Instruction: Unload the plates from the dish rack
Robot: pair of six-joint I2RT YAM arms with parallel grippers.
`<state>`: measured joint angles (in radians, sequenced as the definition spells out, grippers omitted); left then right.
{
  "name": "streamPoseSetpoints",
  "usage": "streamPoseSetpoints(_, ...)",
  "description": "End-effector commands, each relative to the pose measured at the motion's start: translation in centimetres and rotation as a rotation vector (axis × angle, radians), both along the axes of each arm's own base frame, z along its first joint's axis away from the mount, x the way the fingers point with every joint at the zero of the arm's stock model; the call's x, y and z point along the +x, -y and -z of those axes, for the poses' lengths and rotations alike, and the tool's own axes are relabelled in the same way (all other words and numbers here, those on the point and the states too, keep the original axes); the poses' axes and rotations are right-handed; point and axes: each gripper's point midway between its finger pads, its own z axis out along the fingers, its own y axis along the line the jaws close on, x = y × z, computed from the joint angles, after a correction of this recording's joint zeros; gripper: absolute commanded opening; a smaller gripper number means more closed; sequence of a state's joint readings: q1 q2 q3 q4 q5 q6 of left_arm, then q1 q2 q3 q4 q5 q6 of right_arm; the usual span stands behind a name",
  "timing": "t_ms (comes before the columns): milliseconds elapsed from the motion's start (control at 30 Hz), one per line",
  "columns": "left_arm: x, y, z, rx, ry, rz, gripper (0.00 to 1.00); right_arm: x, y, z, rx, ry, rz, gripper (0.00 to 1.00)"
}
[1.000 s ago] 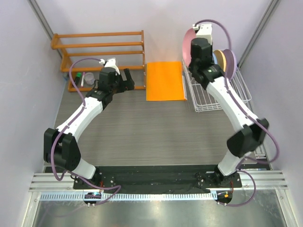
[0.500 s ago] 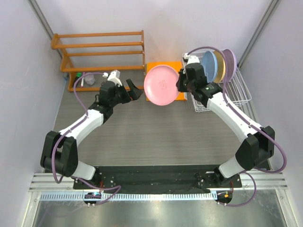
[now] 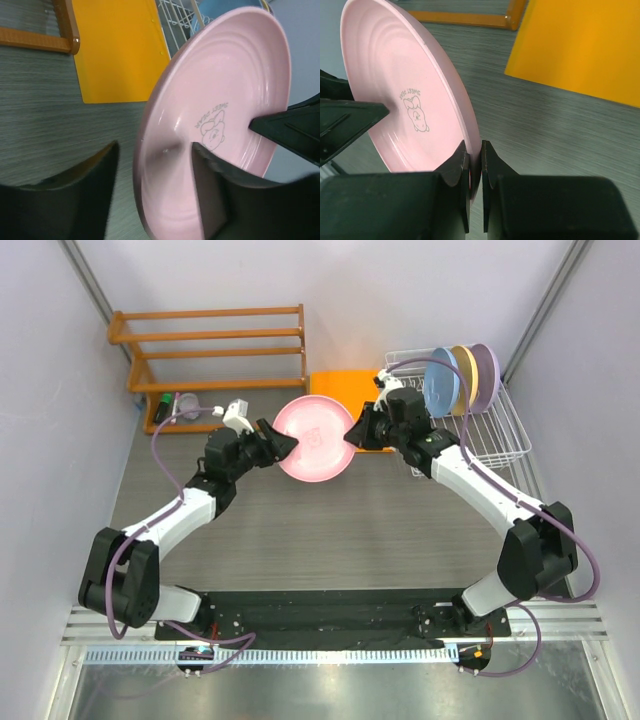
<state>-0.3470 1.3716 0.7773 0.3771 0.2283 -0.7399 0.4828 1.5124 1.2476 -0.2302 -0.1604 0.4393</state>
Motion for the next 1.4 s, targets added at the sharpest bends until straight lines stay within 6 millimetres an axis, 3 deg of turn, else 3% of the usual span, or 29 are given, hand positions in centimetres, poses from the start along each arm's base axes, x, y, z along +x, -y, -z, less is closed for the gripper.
streamPoseSetpoints(0,0.1,-0.2,-1.1,-0.013,0.056,-0.016,0.44,0.2,-2.1,-3.5,0.138,0.065,-0.053,0.01)
streamPoseSetpoints(33,0.0,-0.2,-0.9,-0.008,0.050,-0.017,0.29,0.3,-2.1,-3.3,0.136,0.061,-0.053,0.01)
streamPoseSetpoints(233,-0.4,-1.6,-0.1,0.049,0.028,-0.073,0.00,0.7,-2.0,-2.2,0.119,0.035,-0.032,0.03)
streamPoseSetpoints(300,-0.7,-2.4,0.6,0.095,0.009,-0.093,0.00,0.9,-1.8,-1.8,0.103,0.027,-0.019,0.09)
streamPoseSetpoints(333,-0.7,-2.9,0.6,0.113,0.008,-0.114,0.00,1.0,-1.7,-1.6,0.097,0.023,-0.015,0.28)
streamPoseSetpoints(400,-1.0,-3.7,1.7,0.158,-0.025,-0.140,0.00,1.3,-1.3,-1.0,0.063,0.018,0.004,0.42)
streamPoseSetpoints(433,-1.0,-4.3,2.0,0.178,-0.036,-0.169,0.00,1.5,-0.9,-0.8,0.047,0.020,0.024,0.53)
streamPoseSetpoints(633,-2.0,-6.7,4.9,0.282,-0.120,-0.248,0.00,3.1,3.7,0.2,-0.180,0.046,0.195,0.61)
streamPoseSetpoints(1067,-5.5,-11.2,12.3,0.418,-0.361,-0.416,0.00,4.4,7.2,-0.2,-0.276,0.062,0.298,0.64)
streamPoseSetpoints(1133,-6.2,-12.0,13.0,0.446,-0.392,-0.450,0.13,4.9,8.4,-0.3,-0.294,0.067,0.335,0.64)
streamPoseSetpoints(1167,-6.3,-12.2,13.0,0.445,-0.396,-0.460,0.27,5.2,9.1,-0.3,-0.305,0.066,0.354,0.64)
streamPoseSetpoints(1267,-7.0,-12.9,13.2,0.467,-0.417,-0.480,0.36,6.5,12.4,-0.5,-0.345,0.074,0.451,0.65)
streamPoseSetpoints(1300,-7.1,-13.0,13.3,0.473,-0.427,-0.488,0.46,7.1,14.0,-0.4,-0.351,0.064,0.489,0.65)
streamPoseSetpoints(1367,-7.4,-13.4,13.4,0.482,-0.432,-0.500,0.49,7.7,15.6,-0.3,-0.364,0.059,0.521,0.66)
